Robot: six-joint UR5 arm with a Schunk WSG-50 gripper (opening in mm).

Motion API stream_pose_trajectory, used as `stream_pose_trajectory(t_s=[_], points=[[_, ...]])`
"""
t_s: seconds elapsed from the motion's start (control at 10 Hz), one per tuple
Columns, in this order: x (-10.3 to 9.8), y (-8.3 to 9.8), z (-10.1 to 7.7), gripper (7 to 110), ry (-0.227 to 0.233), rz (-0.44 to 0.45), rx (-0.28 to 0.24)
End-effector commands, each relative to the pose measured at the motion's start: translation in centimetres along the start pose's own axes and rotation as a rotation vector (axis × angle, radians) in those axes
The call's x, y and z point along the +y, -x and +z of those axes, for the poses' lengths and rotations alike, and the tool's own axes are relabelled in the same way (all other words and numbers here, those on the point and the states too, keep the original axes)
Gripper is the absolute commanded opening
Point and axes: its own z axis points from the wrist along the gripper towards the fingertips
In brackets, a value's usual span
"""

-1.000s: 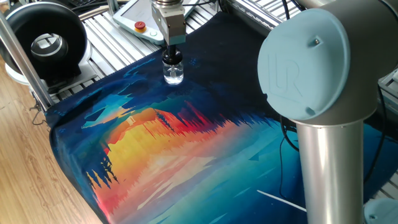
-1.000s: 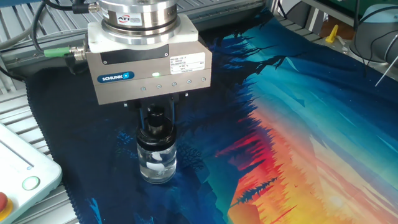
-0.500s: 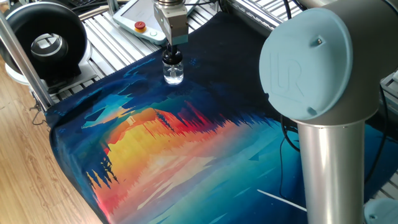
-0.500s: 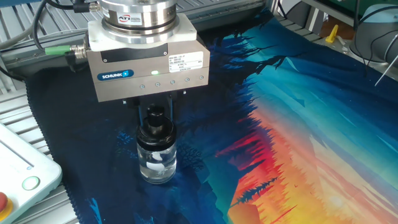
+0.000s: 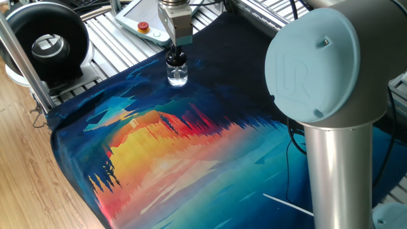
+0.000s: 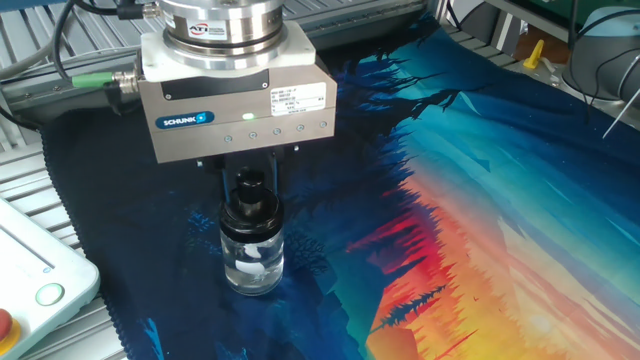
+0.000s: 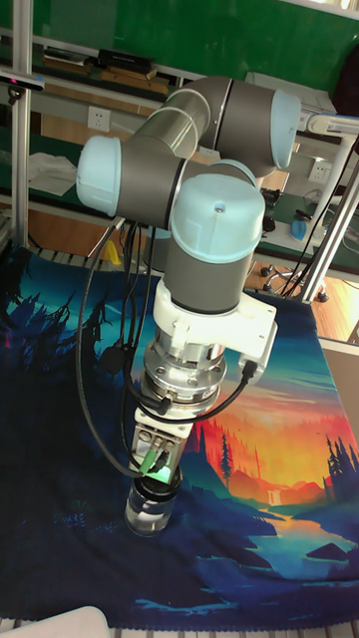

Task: Screw the lid onto the jar

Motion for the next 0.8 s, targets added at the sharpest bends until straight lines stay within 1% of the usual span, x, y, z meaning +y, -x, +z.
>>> stream_pose_trajectory(t_s=[0.0,0.1,0.2,0.5,0.7], points=[[0.09,0.41,-0.07,44,0.006,0.005,-0.015],[0.08,0.46,-0.10,44,0.006,0.003,-0.015],[-0.09,0.28,-0.14,22,-0.001,0.006,-0.004],[-0.31,0.00,0.03,22,-0.008,0.020,0.011],[-0.26,0.14,0.02,22,-0.006,0.023,0.007]])
